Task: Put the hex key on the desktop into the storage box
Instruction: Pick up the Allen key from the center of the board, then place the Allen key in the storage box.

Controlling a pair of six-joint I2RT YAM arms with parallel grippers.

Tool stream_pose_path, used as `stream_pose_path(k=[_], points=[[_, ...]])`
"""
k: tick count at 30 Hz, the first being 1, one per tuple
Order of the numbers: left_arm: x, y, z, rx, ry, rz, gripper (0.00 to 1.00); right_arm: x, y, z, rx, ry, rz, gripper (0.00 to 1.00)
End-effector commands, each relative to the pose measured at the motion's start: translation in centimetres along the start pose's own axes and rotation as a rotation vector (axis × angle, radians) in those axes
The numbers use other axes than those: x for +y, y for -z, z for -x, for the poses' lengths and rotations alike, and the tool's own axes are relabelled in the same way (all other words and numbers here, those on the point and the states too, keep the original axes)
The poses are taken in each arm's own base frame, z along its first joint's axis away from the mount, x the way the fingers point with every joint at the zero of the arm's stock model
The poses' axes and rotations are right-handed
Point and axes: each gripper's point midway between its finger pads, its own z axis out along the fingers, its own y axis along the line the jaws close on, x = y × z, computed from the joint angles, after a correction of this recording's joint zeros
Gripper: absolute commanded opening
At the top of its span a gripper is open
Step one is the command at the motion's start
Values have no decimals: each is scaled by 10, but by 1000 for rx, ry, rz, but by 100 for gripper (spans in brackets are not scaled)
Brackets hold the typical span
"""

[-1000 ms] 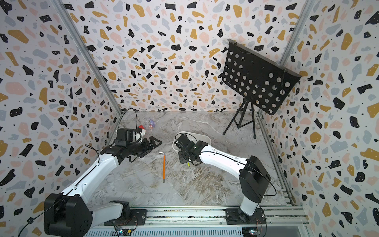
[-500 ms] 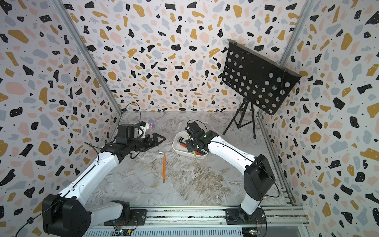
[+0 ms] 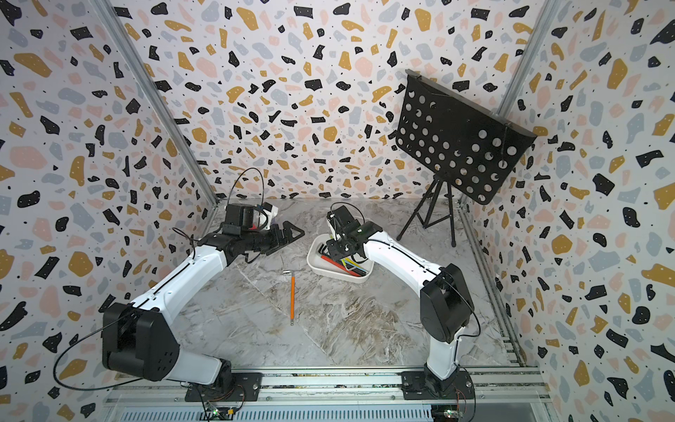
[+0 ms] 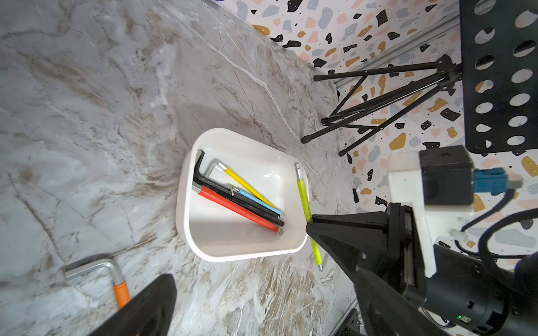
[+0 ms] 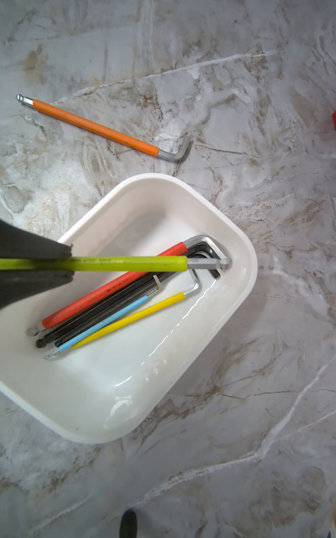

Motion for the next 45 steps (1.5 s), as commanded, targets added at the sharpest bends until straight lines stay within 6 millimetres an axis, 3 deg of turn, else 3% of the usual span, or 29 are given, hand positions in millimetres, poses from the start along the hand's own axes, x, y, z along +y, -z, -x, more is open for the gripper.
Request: stream_pose_path(k=[1,14,23,39,42,45], points=[[-9,-6,11,-12,-36,-33,100,-4,9,16,-25,20,9,0],[20,-33,1,36,5,7,100,-15,-43,2,75,40,7,0],[26,-31,0,27,20,40,100,-18,-77,-27,165,49,1,0],[36,-29,-1,32,7,100,100,-20,-96,-45,221,68,3,0],[38,-27,-1,26,2,114,100,-19,-95,-46,223,63,7,15],[43,-28,-2,29,7,137,100,-20,-93,-47,227,64,2,22]])
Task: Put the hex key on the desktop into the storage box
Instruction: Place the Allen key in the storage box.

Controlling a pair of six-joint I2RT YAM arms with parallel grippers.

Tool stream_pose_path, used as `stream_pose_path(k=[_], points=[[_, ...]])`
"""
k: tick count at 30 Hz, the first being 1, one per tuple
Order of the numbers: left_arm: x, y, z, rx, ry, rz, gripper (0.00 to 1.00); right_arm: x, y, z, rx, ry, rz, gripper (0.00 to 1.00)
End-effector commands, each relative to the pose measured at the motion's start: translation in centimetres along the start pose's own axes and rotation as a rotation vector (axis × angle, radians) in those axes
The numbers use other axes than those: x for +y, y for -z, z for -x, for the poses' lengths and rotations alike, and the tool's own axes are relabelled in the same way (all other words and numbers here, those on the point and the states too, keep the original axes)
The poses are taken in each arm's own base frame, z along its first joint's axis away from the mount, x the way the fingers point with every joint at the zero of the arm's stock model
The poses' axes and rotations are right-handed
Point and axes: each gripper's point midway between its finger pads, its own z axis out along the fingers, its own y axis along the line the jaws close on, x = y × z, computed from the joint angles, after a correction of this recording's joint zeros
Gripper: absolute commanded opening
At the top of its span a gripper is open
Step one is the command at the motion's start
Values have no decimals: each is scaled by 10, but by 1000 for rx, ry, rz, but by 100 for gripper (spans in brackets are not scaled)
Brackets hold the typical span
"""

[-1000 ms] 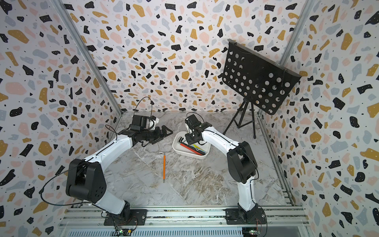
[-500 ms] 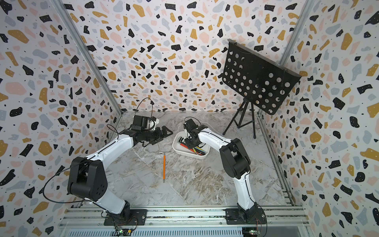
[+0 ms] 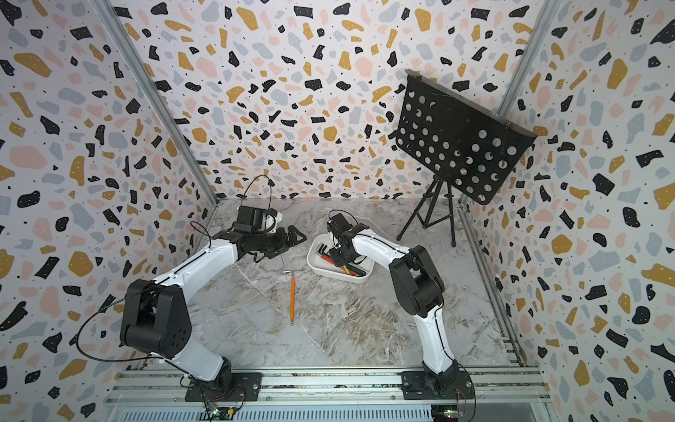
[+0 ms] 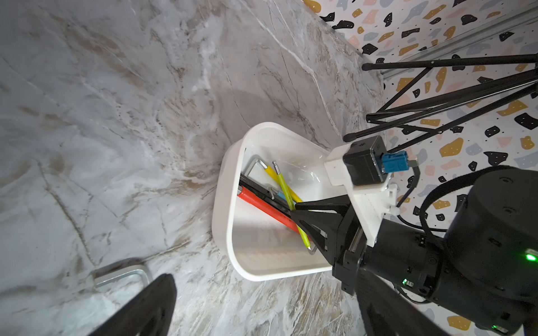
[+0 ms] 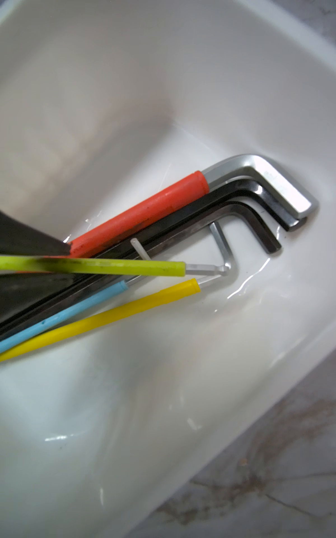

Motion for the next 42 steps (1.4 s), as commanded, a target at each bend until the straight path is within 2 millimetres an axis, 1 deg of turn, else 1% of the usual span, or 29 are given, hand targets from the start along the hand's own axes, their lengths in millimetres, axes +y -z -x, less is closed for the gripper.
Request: stream_pose_path(k=[1,5,8,10,13,15,19,22,25,27,29,31,32,35,38,40,42], points=[[-2,6,6,-25,-36,23,100,0,8,-1,2,3,3,24],[-1,9,7,-25,-48,39,100,0,14,-3,7,4,1,25],[2,17,11,-48,-66,64,100,-2,26,-3,-3,-1,-10,26],[3,24,15,-69,-78,74,100,-3,39,-1,-27,-6,-17,27],[4,38,19,-105,-75,72,100,-1,64,2,-80,-13,-6,33],[2,48,21,-134,-79,53,100,1,83,3,-127,-22,10,36],[1,74,20,-183,-94,38,100,5,113,1,-181,-46,36,38],[5,94,18,-232,-111,63,100,13,128,-2,-207,-71,87,38],[0,112,15,-305,-140,61,100,36,136,-7,-218,-93,227,40],[-4,123,14,-357,-159,59,100,49,140,-10,-220,-115,294,41],[-4,135,13,-403,-188,85,100,56,142,-12,-227,-135,303,42],[2,146,11,-447,-210,140,100,62,142,-15,-230,-147,294,44],[8,151,11,-473,-211,180,100,66,143,-15,-232,-145,296,44],[19,166,11,-535,-220,268,100,77,140,-19,-222,-150,256,45],[33,168,10,-537,-200,338,100,93,133,-20,-206,-144,232,47],[42,163,7,-505,-181,369,100,101,125,-20,-190,-148,212,48],[46,157,5,-456,-167,385,100,111,114,-21,-171,-159,197,49]])
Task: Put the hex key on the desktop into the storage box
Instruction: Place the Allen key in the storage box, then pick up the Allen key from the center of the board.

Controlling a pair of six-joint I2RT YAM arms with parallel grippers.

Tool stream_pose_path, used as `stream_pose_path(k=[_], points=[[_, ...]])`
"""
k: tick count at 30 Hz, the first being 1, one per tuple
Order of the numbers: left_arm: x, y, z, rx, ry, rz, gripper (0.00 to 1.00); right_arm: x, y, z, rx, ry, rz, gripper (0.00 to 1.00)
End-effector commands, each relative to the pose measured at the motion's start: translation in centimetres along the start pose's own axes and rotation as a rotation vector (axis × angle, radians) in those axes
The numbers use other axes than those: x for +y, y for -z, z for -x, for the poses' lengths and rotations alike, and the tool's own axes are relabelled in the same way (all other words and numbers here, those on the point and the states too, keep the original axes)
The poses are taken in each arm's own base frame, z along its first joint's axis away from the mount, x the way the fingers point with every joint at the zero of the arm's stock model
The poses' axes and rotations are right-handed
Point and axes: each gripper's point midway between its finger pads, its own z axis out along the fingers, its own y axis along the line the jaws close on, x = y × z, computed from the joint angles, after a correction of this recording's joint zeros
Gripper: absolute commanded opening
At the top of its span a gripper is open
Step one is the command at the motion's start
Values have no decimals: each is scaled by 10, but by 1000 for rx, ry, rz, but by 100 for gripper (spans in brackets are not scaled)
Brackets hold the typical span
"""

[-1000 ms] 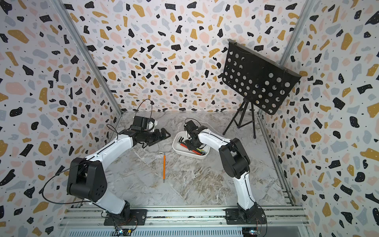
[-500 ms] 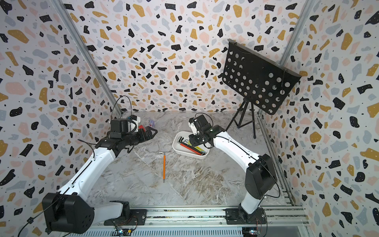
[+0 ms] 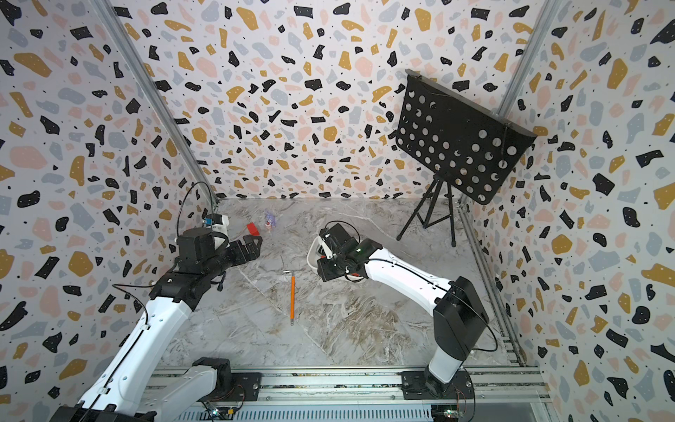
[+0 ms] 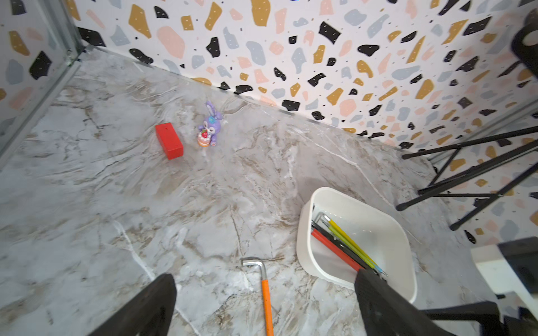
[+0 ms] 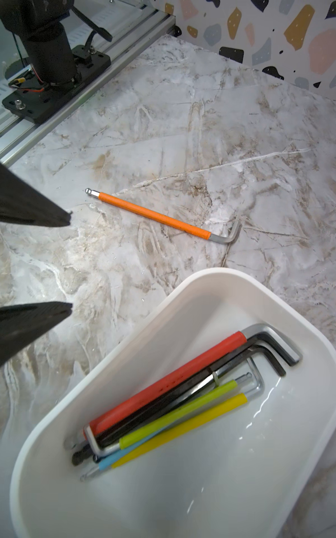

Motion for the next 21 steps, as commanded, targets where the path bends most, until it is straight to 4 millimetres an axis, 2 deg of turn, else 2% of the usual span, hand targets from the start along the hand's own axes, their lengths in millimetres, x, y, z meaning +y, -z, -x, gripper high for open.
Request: stream_pose_path(k=[1,6,13,21], points=[[12,-8,-5,58,-19,72,100,9,-13,6,-15,-51,-44,51],[18,-9,-2,83,-19,111,100,36,-49,-4,5,-79,-25,55],[38,-8,-5,85,0,196,100,38,-93,-15,88,-93,-117,53],[44,-17,-9,144,37,197,100,43,-121,-19,123,-77,-163,52]])
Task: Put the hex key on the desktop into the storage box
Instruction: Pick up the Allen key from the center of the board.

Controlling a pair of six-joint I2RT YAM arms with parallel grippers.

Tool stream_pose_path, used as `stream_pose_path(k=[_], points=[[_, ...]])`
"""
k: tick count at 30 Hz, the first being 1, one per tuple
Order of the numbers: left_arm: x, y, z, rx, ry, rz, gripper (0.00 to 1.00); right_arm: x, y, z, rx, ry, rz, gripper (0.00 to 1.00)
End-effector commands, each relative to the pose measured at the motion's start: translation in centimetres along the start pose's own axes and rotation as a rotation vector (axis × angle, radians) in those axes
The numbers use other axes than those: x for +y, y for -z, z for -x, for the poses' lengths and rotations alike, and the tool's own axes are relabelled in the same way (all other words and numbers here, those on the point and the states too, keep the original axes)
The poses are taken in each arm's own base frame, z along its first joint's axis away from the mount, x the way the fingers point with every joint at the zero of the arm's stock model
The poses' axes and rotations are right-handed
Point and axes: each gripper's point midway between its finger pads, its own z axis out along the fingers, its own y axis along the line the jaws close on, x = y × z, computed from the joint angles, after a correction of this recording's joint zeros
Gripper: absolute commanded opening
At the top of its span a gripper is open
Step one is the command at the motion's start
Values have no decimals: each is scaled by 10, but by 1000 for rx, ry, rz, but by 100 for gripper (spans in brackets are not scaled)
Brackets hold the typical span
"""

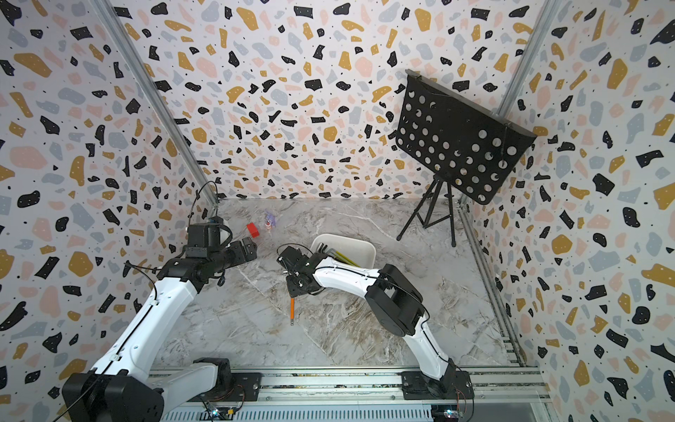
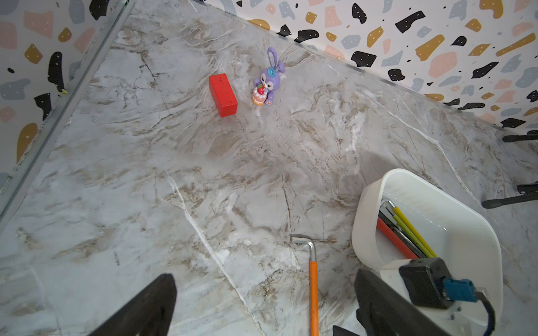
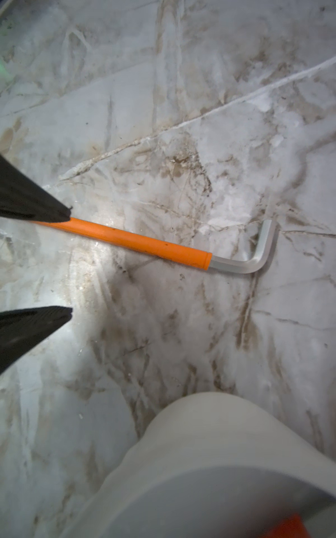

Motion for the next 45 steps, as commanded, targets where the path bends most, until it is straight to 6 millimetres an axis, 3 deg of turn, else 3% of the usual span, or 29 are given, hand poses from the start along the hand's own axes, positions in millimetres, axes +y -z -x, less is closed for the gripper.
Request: stream_pose_path(k=[1,9,20,26,35,38,45], points=[[0,5,9,-13,15,-4,100,3,6,4,-5,-13,-31,52],[3,9,11,-27,24,1,100,17,-12,0,17,-6,-29,50],[5,15,11,-46,29,9,100,3,-43,-13,72,12,-105,47],[3,14,11,-39,29,-1,100,-18,-44,-20,89,52,-204,46],[3,14,11,-39,32,-6,100,-47,-21,-26,71,90,-320,45],[2,14,11,-36,34,-7,100,-42,-18,-24,68,91,-295,45],[3,12,9,-30,33,-5,100,-14,-36,-26,82,87,-139,42]])
